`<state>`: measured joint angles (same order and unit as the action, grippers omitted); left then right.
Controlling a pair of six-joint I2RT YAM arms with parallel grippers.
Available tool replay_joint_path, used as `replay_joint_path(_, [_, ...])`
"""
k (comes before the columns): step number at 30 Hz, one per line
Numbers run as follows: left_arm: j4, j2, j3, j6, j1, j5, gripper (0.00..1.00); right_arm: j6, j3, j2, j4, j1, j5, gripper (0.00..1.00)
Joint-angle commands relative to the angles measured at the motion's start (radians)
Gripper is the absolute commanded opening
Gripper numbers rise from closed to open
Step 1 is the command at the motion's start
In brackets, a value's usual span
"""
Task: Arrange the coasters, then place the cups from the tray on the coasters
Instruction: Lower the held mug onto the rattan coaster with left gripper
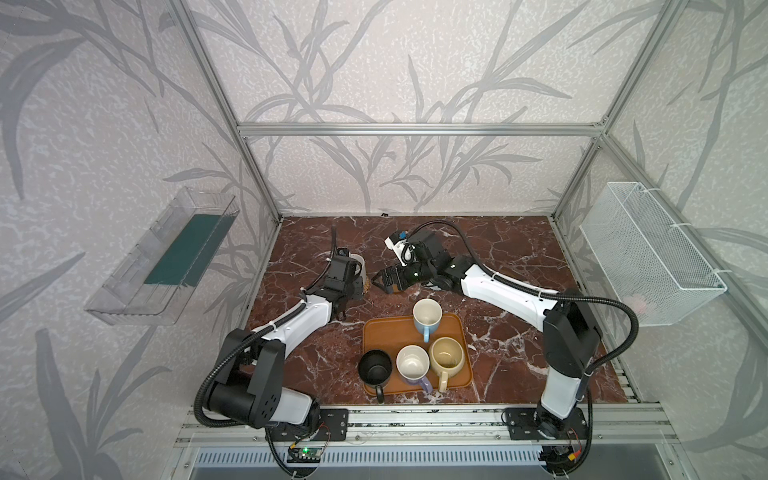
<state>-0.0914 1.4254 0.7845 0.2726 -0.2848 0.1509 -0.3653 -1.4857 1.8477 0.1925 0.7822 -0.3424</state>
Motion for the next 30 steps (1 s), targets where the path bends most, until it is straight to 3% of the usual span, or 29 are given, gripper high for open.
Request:
replay_joint_path(1, [0.091,-0.004,0.0,-0.001,0.009,0.011,0.0,0.006,-0.005,0.014,0.01,-0.003,-0.02,0.99])
replay_joint_path(14, [0.032,-0.016,-0.024,0.021,0.023,-0.009,0.01,0.023,-0.026,0.013,0.074,-0.003,-0.035,1.0])
replay_joint_path(20, [-0.004,-0.004,-0.014,0.034,0.027,-0.04,0.16,0.029,-0.033,0.005,0.102,-0.004,-0.033,0.99])
replay_joint_path(30, [-0.069,-0.008,-0.003,0.021,0.029,-0.003,0.26,0.024,-0.064,0.018,0.16,-0.003,-0.058,0.99])
